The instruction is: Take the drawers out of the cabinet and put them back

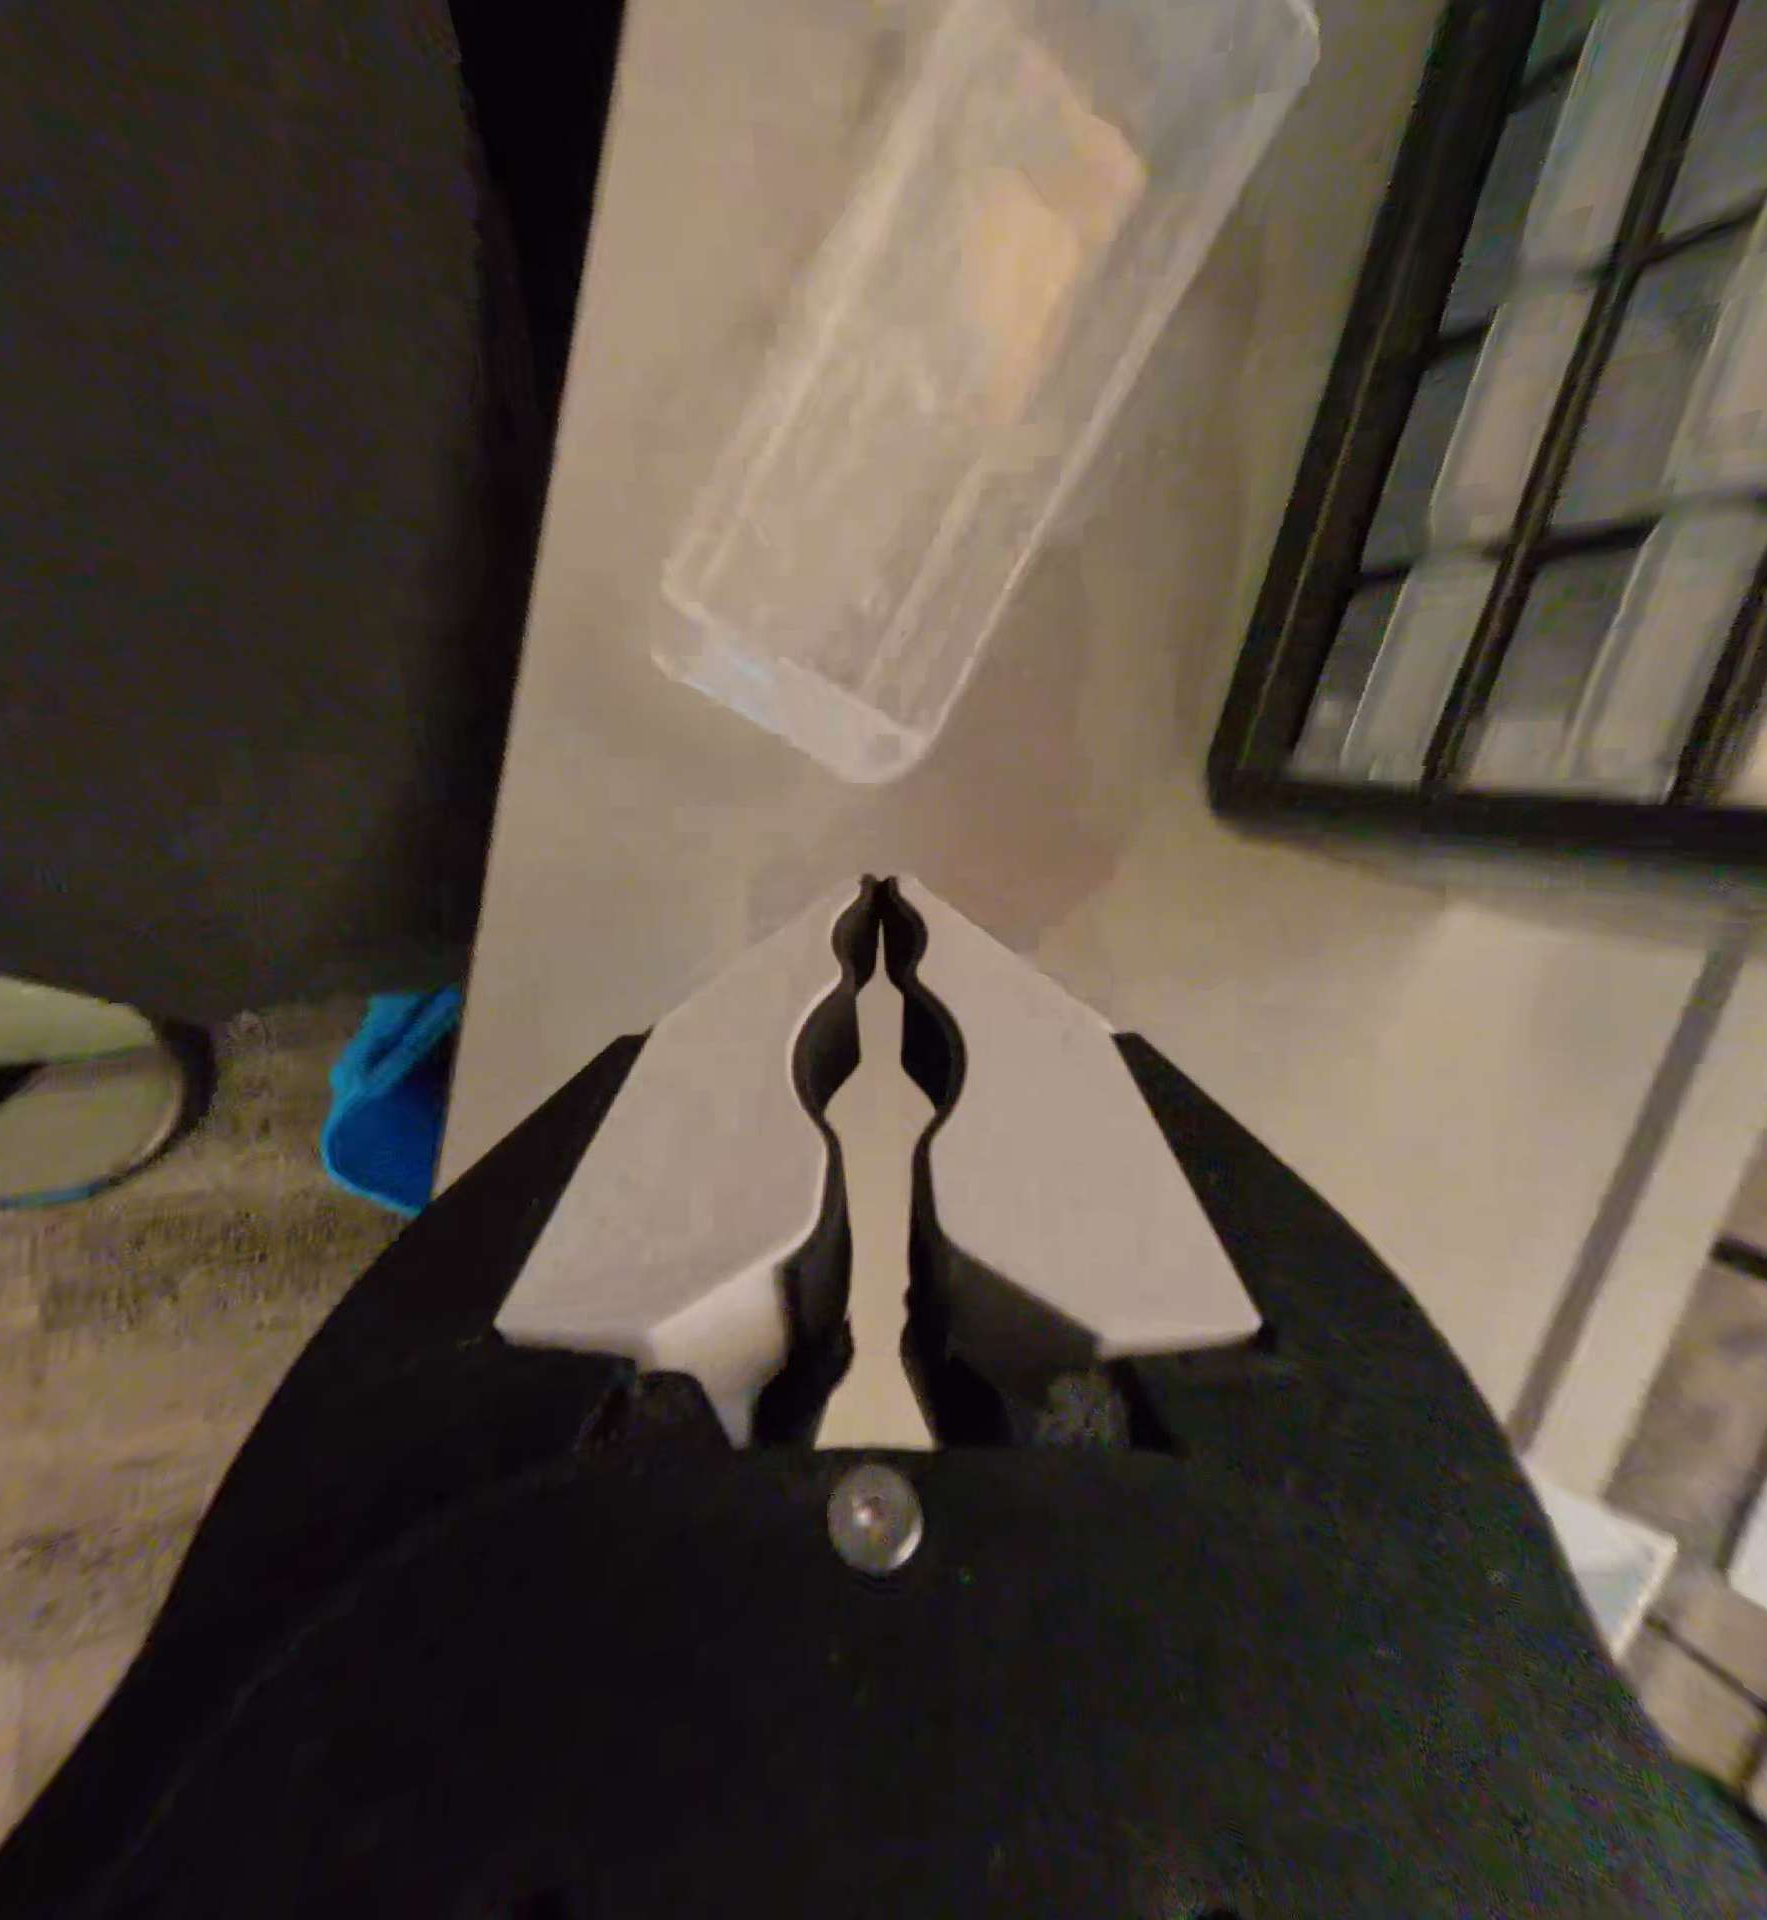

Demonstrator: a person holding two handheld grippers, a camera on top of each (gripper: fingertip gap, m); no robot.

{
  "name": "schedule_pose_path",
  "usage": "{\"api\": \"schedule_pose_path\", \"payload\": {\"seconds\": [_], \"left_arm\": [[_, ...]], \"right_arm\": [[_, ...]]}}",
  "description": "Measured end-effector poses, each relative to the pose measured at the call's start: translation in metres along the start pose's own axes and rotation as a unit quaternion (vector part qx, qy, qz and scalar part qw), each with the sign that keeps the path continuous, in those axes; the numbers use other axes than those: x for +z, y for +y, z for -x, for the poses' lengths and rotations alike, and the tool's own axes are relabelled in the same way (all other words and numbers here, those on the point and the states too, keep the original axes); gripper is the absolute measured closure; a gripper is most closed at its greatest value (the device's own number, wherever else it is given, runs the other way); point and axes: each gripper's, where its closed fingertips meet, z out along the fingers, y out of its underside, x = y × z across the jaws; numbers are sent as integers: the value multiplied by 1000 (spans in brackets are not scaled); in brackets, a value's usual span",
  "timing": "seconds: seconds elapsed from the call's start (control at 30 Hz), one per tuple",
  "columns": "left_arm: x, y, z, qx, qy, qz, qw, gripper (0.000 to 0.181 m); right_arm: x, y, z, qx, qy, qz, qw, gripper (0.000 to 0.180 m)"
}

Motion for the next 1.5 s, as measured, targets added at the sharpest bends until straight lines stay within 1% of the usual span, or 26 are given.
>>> {"api": "schedule_pose_path", "payload": {"seconds": [0.03,0.1,0.13,0.17,0.23,0.27,0.37,0.47,0.53,0.63,0.73,0.8,0.87,0.93,0.97,1.03,1.1,1.23,1.37,1.5], "left_arm": [[0,0,0,0,0,0,1000,141],[0,0,0,0,0,-1,1000,141],[0,0,0,0,-1,-1,1000,141],[0,0,0,0,-1,-2,1000,141],[0,0,0,0,-1,-2,1000,141],[0,0,0,0,-1,-1,1000,141],[0,0,0,-1,-2,-1,1000,141],[0,0,0,0,-3,0,1000,142],[0,0,-1,0,-3,1,1000,142],[0,0,-1,0,-2,-1,1000,142],[-1,-1,-1,0,-1,-6,1000,142],[-1,-1,-1,0,-1,-7,1000,142],[-1,-1,-1,0,0,-7,1000,142],[-1,-1,-1,1,0,-8,1000,142],[-1,-1,-1,1,0,-9,1000,142],[-1,-1,-1,0,0,-10,1000,142],[-1,-1,-1,0,0,-9,1000,142],[-1,-1,-1,0,-1,-9,1000,142],[-1,-1,-1,0,0,-5,1000,142],[-1,-1,-1,0,1,-5,1000,142]], "right_arm": [[0,11,0,6,4,20,1000,180],[0,17,0,59,0,33,998,148],[0,9,0,91,-12,22,996,130],[-1,-7,2,125,-33,-3,992,113],[1,-47,5,175,-72,-57,980,100],[7,-61,3,193,-75,-63,976,94],[39,-74,3,214,-86,-8,973,74],[66,-68,8,222,-107,50,968,89],[74,-65,9,237,-118,60,962,117],[69,-63,7,238,-128,47,962,120],[36,-55,-7,224,-114,10,968,121],[0,-33,-29,224,-76,2,972,120],[-42,9,-57,231,-20,22,973,120],[-82,61,-85,247,41,53,967,120],[-97,92,-97,250,67,82,962,120],[-115,155,-112,230,100,158,955,120],[-112,210,-115,236,83,223,942,119],[-73,271,-104,241,6,259,935,121],[-45,307,-89,229,-45,305,923,121],[-28,328,-85,219,-55,334,915,120]]}}
